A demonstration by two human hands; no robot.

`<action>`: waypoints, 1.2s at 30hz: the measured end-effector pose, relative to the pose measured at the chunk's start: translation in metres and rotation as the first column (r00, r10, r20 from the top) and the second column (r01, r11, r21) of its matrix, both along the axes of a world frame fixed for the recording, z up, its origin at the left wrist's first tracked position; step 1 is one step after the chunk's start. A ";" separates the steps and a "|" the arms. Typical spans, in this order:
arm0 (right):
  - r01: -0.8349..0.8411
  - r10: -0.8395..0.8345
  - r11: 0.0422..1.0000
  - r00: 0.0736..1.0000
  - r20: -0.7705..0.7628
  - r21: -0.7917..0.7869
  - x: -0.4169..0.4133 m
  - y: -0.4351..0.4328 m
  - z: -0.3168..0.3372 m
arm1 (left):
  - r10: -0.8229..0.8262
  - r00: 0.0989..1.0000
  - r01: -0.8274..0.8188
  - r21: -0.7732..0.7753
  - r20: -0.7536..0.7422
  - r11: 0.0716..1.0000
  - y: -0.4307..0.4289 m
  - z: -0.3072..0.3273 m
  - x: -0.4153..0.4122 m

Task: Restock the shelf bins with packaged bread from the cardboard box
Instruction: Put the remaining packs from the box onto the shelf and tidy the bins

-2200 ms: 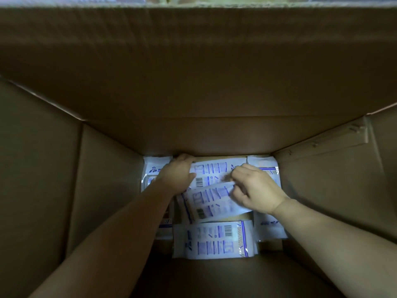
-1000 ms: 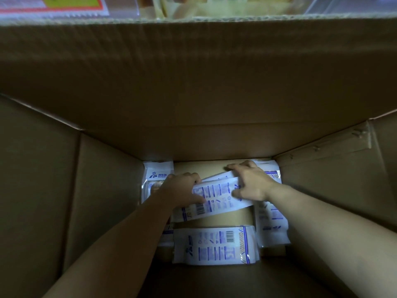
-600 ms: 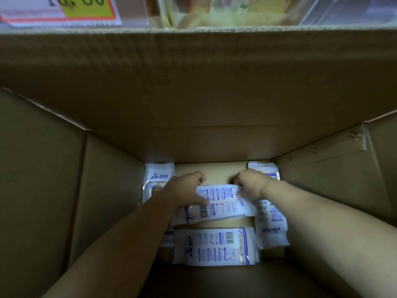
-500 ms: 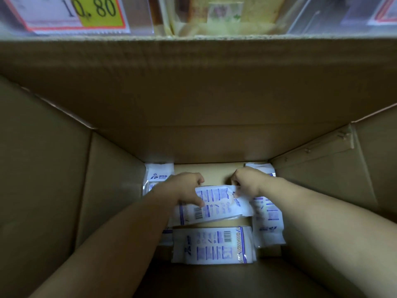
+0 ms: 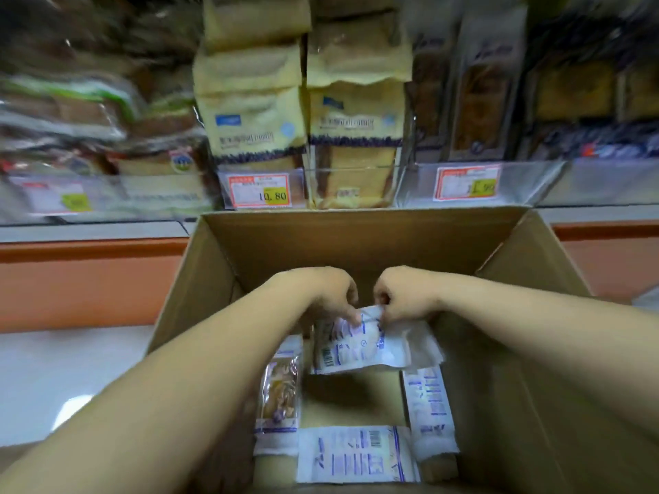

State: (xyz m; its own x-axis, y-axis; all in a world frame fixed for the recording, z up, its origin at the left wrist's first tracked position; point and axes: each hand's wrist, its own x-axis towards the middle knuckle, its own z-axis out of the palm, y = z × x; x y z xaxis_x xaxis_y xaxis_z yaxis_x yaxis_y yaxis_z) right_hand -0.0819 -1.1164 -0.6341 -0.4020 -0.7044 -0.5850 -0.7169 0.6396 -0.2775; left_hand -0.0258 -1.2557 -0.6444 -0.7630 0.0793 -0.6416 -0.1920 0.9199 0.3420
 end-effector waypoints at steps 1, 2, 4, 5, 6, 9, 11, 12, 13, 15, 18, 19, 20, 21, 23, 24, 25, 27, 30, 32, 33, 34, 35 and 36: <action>0.053 -0.052 0.997 0.999 0.016 -0.054 0.003 0.006 0.020 | 0.008 0.996 -0.006 0.016 -0.084 1.000 0.002 0.022 0.005; 0.110 -0.107 0.986 0.994 0.026 -0.127 0.008 0.016 0.045 | 0.016 0.984 -0.010 0.035 -0.177 0.999 0.007 0.050 0.012; 0.224 -0.209 0.943 0.974 0.086 -0.246 0.011 0.026 0.075 | 0.040 0.958 -0.016 0.087 -0.283 0.996 0.010 0.089 0.026; 0.274 -0.252 0.911 0.961 0.110 -0.307 0.014 0.033 0.090 | 0.033 0.942 -0.002 0.093 -0.333 0.996 0.014 0.108 0.034; 0.320 -0.293 0.877 0.947 0.129 -0.359 0.018 0.041 0.105 | 0.032 0.924 0.006 0.100 -0.380 0.995 0.018 0.125 0.042; 0.432 -0.403 0.753 0.899 0.172 -0.497 0.026 0.061 0.146 | 0.055 0.872 0.018 0.146 -0.485 0.989 0.032 0.165 0.058; 0.482 -0.439 0.677 0.871 0.221 -0.556 0.029 0.072 0.171 | 0.062 0.833 0.025 0.149 -0.550 0.989 0.042 0.187 0.065; 0.507 -0.447 0.642 0.857 0.256 -0.575 0.029 0.078 0.182 | 0.056 0.803 0.036 0.141 -0.594 0.989 0.047 0.197 0.068; 0.534 -0.459 0.608 0.840 0.288 -0.587 0.029 0.085 0.193 | 0.044 0.763 0.051 0.129 -0.644 0.990 0.052 0.205 0.070; 0.570 -0.497 0.539 0.810 0.312 -0.621 0.027 0.100 0.214 | 0.018 0.660 0.098 0.110 -0.751 0.989 0.062 0.221 0.070; 0.615 -0.541 0.375 0.753 0.376 -0.693 0.018 0.122 0.243 | 0.041 0.516 0.131 0.127 -0.856 0.983 0.074 0.235 0.066; 0.633 -0.550 0.304 0.727 0.412 -0.712 0.014 0.128 0.249 | 0.046 0.475 0.146 0.130 -0.879 0.981 0.077 0.236 0.062; 0.642 -0.562 0.234 0.702 0.437 -0.731 0.010 0.134 0.254 | 0.036 0.440 0.160 0.118 -0.897 0.980 0.081 0.236 0.057; 0.648 -0.575 0.162 0.675 0.463 -0.744 0.005 0.139 0.256 | 0.019 0.418 0.166 0.097 -0.908 0.981 0.084 0.236 0.051; 0.663 -0.583 0.035 0.621 0.523 -0.748 -0.005 0.146 0.255 | -0.016 0.408 0.152 0.051 -0.913 0.987 0.092 0.233 0.036; 0.671 -0.581 -0.017 0.596 0.554 -0.741 -0.011 0.148 0.252 | -0.026 0.419 0.140 0.037 -0.908 0.989 0.095 0.232 0.028; 0.683 -0.576 -0.062 0.571 0.585 -0.728 -0.017 0.149 0.248 | -0.025 0.437 0.127 0.034 -0.899 0.991 0.098 0.230 0.019; 0.700 -0.565 -0.121 0.534 0.629 -0.704 -0.030 0.148 0.241 | 0.009 0.479 0.103 0.067 -0.878 0.992 0.101 0.226 0.001; 0.731 -0.589 -0.155 0.471 0.656 -0.664 -0.050 0.140 0.231 | 0.075 0.525 0.089 0.142 -0.848 0.986 0.102 0.219 -0.026; 0.760 -0.558 -0.212 0.421 0.715 -0.614 -0.062 0.131 0.226 | 0.103 0.546 0.080 0.174 -0.832 0.982 0.099 0.215 -0.040; 0.775 -0.542 -0.235 0.396 0.741 -0.587 -0.067 0.125 0.224 | 0.120 0.557 0.067 0.188 -0.822 0.980 0.096 0.213 -0.047; 0.794 -0.525 -0.244 0.374 0.764 -0.556 -0.073 0.120 0.221 | 0.137 0.567 0.051 0.200 -0.812 0.978 0.093 0.210 -0.053; 0.822 -0.507 -0.241 0.347 0.789 -0.516 -0.076 0.113 0.220 | 0.156 0.579 0.035 0.215 -0.800 0.976 0.089 0.207 -0.058; 0.853 -0.488 -0.228 0.316 0.813 -0.469 -0.078 0.106 0.218 | 0.177 0.595 0.020 0.235 -0.784 0.972 0.084 0.202 -0.062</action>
